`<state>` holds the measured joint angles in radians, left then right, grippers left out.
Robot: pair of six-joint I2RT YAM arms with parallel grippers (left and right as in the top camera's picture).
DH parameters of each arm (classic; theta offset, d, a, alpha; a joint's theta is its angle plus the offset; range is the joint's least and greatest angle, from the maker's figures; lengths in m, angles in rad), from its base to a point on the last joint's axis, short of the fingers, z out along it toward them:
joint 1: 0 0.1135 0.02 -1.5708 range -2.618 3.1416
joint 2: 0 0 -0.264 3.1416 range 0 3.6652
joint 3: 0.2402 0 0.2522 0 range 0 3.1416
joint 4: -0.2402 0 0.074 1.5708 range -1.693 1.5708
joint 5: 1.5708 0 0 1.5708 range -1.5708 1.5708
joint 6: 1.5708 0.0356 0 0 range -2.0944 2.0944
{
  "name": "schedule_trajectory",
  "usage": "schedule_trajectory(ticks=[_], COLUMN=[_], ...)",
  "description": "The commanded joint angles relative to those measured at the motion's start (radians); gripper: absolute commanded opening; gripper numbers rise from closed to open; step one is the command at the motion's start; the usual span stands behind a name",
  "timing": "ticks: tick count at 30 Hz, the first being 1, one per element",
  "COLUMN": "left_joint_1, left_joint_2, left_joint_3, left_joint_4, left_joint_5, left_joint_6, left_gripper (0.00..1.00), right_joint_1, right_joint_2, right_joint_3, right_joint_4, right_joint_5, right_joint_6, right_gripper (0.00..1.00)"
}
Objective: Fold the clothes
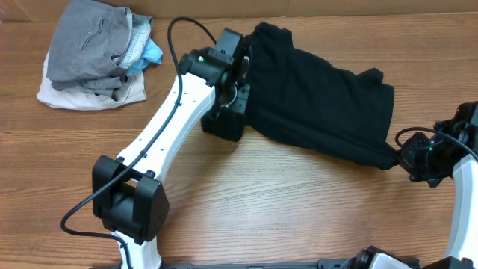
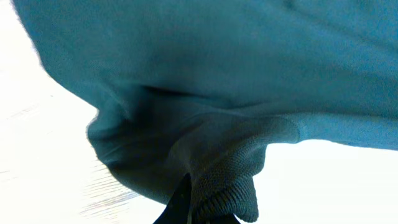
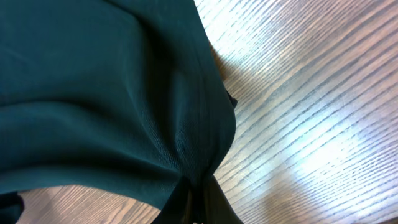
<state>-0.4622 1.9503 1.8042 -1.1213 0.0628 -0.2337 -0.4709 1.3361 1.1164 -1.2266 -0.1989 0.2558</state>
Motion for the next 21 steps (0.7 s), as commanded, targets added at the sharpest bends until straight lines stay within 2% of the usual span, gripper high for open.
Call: schedule_trajectory(ticks=[1, 12, 17, 21], left_joint_1=[0.004, 0.004, 0.005, 0.005], left_joint_2=[-0.022, -0.028, -0.082, -0.150], left_joint_3=[0.107, 0.129, 0.129, 0.129], left_joint_4=[-0.079, -0.265, -0.357, -0.418], left_joint_5=[-0.048, -0.067, -0.116, -0.164], left_joint_6=[0.015, 0.016, -0.036, -0.068], left_gripper=[0.04, 0.04, 0.04, 0.04], right_joint_1=[-0.005, -0.007, -0.007, -0.007], right_joint_2=[-0.022, -0.047, -0.172, -0.307], right_joint_3=[0.005, 0.005, 0.005, 0.005], right_joint_4=[-0.013, -0.111, -0.133, -0.190], right_joint_5=[-0.004, -0.051, -0.087, -0.013], right_joint_6=[0.006, 0.003, 0.007, 0.026], right_gripper=[0.04, 0.04, 0.04, 0.04])
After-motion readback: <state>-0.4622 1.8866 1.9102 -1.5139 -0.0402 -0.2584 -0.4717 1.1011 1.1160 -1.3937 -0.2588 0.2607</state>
